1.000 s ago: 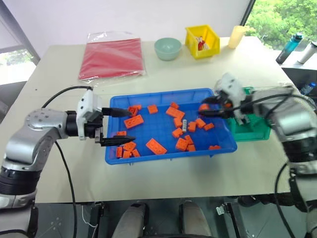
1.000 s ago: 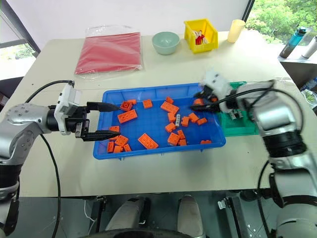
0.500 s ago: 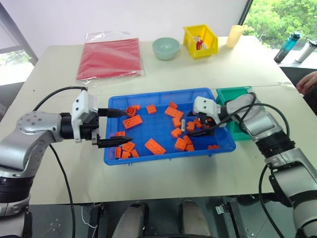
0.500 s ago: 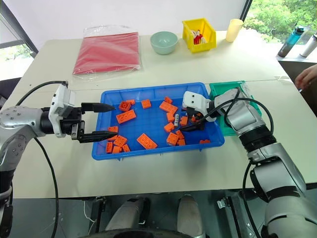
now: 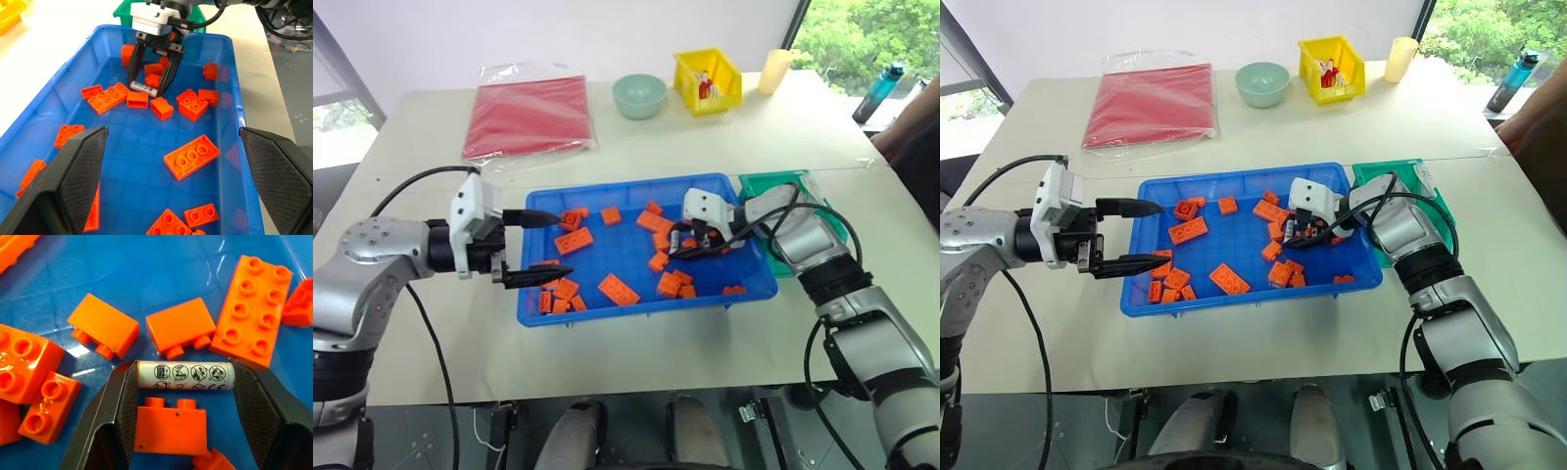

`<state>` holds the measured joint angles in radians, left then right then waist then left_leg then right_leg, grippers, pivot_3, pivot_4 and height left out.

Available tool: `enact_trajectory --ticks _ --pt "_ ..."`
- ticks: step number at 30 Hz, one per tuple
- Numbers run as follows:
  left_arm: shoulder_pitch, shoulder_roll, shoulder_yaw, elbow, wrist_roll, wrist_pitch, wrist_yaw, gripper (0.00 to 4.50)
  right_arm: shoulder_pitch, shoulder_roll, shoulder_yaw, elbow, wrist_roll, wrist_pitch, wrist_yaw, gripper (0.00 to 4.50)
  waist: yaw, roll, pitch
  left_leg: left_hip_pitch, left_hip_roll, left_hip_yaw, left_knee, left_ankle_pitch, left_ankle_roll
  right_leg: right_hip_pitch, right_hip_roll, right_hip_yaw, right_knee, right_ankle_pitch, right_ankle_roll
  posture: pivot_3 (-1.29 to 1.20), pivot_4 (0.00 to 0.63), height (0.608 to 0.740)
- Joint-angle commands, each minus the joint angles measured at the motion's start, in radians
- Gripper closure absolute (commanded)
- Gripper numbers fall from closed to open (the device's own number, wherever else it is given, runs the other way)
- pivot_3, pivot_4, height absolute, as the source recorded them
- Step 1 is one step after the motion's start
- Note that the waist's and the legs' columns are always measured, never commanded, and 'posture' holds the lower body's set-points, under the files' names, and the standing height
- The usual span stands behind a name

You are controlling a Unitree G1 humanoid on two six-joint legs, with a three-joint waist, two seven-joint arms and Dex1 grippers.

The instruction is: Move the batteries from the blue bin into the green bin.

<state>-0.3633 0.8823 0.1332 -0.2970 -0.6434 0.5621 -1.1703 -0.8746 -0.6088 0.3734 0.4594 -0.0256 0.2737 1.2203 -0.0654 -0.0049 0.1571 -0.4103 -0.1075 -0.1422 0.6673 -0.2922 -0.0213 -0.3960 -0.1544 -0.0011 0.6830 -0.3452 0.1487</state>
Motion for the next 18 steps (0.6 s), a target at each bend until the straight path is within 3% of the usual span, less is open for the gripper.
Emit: enact_trajectory --ticks 1,6,11,16,18 --pt "-0.018 0.01 0.018 -0.001 -0.006 -0.012 -0.006 0.0 0.014 -0.039 -0.117 -0.161 0.064 0.112 -0.027 2.28 0.0 0.0 0.0 0.0 0.0 0.0 0.0 0.0 0.0 0.0 0.0 0.0 0.0 0.0 0.0 0.0 0.15 0.717" --pt "-0.001 0.001 0.018 0.024 0.001 -0.023 -0.009 0.0 0.094 -0.131 -0.417 -0.433 0.2 0.394 -0.164 2.28 0.009 0.0 0.0 -0.001 0.0 0.0 0.0 0.0 0.0 0.0 0.0 0.0 0.001 0.0 0.0 0.0 0.15 0.717" --pt "0.004 0.001 0.012 0.062 0.013 -0.044 -0.027 0.0 0.226 -0.239 -0.679 -0.535 0.258 0.591 -0.289 2.28 0.026 0.0 0.0 -0.001 -0.001 0.0 0.0 0.0 0.0 0.001 -0.001 0.0 0.0 0.0 0.0 0.0 0.15 0.717" --pt "-0.052 -0.012 -0.021 0.129 0.035 -0.069 -0.057 0.0 0.403 -0.273 -0.73 -0.608 0.275 0.612 -0.336 2.28 0.025 0.0 0.0 0.0 -0.001 0.002 0.001 0.0 0.0 0.001 -0.001 0.0 0.0 0.0 0.0 0.0 0.15 0.717" --pt "-0.084 -0.022 -0.037 0.151 0.042 -0.075 -0.066 0.0 0.43 -0.259 -0.723 -0.604 0.273 0.595 -0.367 1.21 0.019 0.0 0.0 0.0 0.0 0.003 0.0 0.0 0.0 0.0 -0.001 0.001 0.0 0.0 0.0 0.0 0.15 0.717"
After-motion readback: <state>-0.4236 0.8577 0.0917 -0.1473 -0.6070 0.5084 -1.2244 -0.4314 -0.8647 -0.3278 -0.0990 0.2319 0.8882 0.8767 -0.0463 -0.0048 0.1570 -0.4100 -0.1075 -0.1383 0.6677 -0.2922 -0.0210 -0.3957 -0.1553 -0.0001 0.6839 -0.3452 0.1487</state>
